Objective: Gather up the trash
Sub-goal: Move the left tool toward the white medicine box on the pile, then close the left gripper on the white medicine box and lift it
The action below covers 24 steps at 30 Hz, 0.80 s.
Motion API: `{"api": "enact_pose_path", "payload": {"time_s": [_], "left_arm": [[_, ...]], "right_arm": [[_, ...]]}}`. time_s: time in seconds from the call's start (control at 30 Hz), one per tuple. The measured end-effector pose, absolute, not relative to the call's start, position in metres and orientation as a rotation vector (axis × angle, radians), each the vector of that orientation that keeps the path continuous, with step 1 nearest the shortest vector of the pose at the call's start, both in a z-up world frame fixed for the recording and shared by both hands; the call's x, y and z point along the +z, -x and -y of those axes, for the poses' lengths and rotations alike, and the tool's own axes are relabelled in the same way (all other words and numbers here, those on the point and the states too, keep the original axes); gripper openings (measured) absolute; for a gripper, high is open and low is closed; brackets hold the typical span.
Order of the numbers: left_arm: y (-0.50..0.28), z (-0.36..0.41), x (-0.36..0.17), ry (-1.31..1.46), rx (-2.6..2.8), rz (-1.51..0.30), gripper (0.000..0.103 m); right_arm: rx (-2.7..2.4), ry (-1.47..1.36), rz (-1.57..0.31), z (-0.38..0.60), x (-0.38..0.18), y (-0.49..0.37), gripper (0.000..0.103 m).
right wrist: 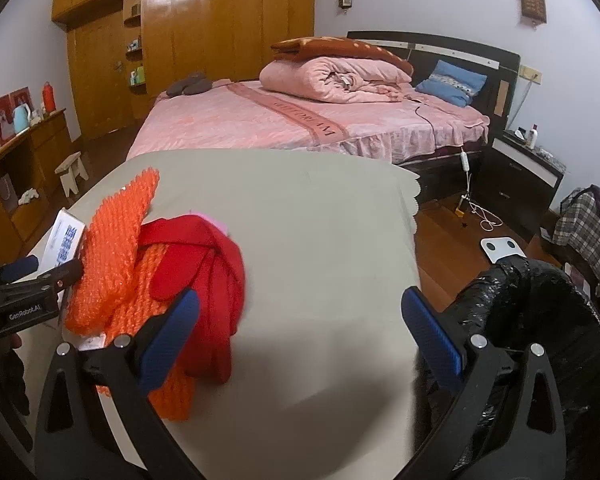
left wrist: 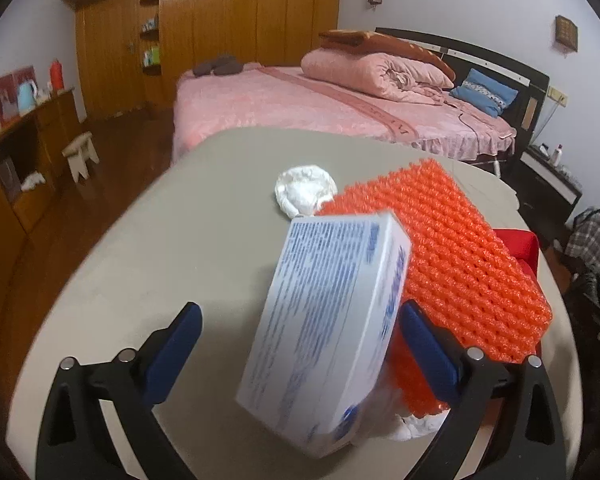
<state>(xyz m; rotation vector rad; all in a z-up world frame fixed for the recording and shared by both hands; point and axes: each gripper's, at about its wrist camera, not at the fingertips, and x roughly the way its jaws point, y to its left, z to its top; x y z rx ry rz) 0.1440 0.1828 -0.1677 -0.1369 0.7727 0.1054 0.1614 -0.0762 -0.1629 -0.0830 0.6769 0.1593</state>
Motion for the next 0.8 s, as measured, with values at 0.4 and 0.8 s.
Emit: {"api": "enact_pose_path", "payload": {"time_s": [0.4, 0.8], "left_arm": [[-0.110, -0.196, -0.159, 0.132, 0.115, -0.754, 0.097], [-0.122, -0.203, -0.187, 0.134, 0.119, -0.827, 0.095]], "right_arm": [[0.172, 0.097, -0.663, 0.066, -0.162, -0.152, 0.098], [0.188, 0.115, -0.666, 0.057, -0.159, -0.147, 0.098]]}}
